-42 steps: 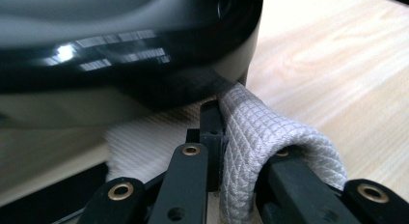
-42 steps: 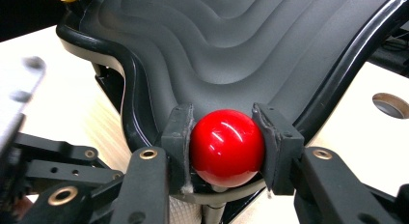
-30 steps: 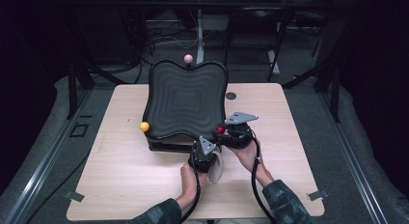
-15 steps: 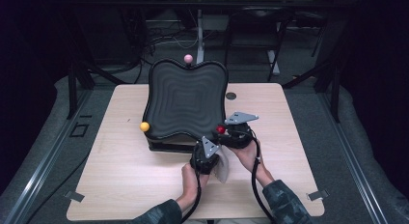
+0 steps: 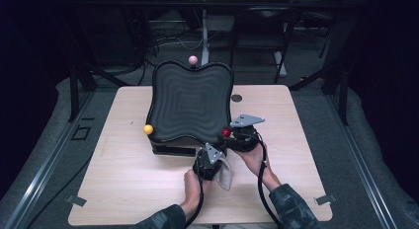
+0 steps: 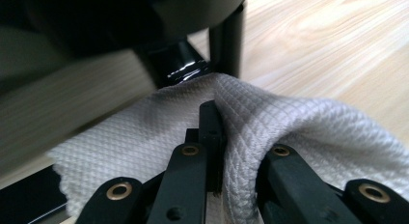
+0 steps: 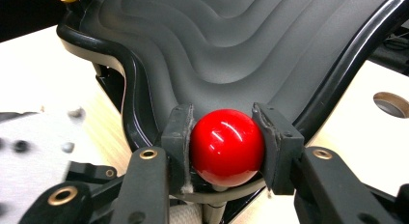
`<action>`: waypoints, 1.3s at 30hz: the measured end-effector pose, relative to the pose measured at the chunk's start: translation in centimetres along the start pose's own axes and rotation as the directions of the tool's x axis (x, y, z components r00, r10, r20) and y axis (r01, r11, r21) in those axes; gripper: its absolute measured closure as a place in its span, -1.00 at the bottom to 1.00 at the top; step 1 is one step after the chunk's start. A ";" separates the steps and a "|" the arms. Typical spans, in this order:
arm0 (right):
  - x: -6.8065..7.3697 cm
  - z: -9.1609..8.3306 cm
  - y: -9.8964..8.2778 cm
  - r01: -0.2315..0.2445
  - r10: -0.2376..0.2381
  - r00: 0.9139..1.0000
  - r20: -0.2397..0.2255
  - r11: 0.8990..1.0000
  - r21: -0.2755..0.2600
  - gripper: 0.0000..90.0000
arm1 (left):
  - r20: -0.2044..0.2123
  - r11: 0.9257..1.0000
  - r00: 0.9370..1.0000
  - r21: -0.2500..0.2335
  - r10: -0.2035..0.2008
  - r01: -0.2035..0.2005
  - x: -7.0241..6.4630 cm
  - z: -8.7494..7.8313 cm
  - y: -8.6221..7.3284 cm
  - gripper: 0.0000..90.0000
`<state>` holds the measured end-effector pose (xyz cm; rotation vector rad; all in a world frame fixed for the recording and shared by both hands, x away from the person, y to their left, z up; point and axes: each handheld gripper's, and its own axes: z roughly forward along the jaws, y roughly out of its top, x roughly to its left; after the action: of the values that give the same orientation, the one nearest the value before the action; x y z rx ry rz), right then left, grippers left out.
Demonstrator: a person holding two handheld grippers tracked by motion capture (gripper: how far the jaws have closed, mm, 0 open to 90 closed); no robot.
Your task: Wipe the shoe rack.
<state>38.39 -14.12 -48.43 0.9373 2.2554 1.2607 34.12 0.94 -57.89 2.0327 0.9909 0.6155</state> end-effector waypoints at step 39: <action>-0.3 -0.2 0.0 -0.003 0.003 1.000 0.017 1.000 0.007 0.34 | -0.312 0.955 0.905 -0.038 -0.290 0.294 9.9 -4.0 -4.5 0.89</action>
<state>38.46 -14.52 -48.34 0.9506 2.2476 1.2429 35.11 12.48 -58.35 1.7752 1.4583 0.7857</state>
